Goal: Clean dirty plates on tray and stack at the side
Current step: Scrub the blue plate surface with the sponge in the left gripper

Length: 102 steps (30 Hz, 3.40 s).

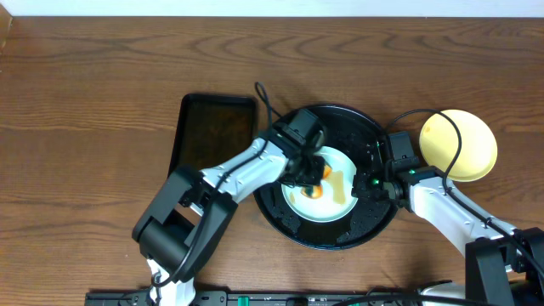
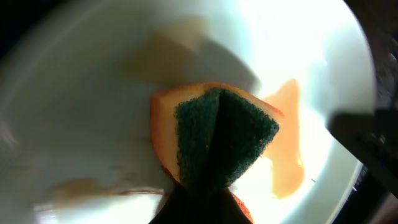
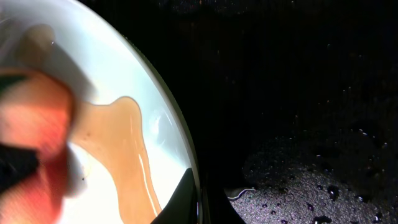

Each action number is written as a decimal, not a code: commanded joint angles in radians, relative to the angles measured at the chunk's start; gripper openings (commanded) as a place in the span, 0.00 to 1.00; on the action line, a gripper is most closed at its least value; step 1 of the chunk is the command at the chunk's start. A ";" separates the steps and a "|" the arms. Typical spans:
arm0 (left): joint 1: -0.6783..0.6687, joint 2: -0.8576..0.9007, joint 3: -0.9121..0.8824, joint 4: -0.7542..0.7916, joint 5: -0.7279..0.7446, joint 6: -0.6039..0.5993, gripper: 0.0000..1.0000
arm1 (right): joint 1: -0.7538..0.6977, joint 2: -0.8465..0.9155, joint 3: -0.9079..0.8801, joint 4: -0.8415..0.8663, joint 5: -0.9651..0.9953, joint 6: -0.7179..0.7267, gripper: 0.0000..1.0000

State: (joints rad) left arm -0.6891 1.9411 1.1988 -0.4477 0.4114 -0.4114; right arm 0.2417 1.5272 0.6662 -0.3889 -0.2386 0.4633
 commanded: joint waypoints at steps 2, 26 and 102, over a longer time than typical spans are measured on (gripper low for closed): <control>-0.064 0.031 -0.021 0.011 0.048 0.026 0.08 | 0.001 0.012 -0.002 -0.004 0.029 -0.001 0.01; 0.079 0.033 -0.021 -0.046 -0.457 -0.010 0.08 | 0.001 0.012 -0.002 -0.012 0.029 -0.001 0.01; -0.180 -0.048 -0.054 0.083 -0.052 -0.044 0.08 | 0.002 0.012 -0.016 -0.008 0.029 0.015 0.01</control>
State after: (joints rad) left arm -0.8696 1.8549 1.1503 -0.3664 0.3553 -0.4084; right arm 0.2436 1.5288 0.6662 -0.3927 -0.2382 0.4671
